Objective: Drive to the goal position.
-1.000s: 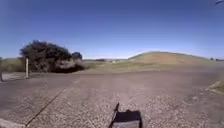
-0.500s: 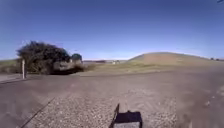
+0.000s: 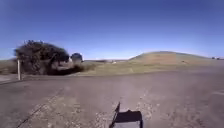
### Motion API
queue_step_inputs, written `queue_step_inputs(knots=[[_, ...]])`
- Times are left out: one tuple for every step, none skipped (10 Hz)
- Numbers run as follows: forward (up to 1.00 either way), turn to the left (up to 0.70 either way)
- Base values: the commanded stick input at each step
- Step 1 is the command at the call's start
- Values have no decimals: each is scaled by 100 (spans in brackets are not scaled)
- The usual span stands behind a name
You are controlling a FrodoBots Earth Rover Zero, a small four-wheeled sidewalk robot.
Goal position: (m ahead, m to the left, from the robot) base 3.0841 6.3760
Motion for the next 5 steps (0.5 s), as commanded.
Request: queue_step_inputs(knots=[[70,35],[70,35],[70,35],[70,35],[70,35]])
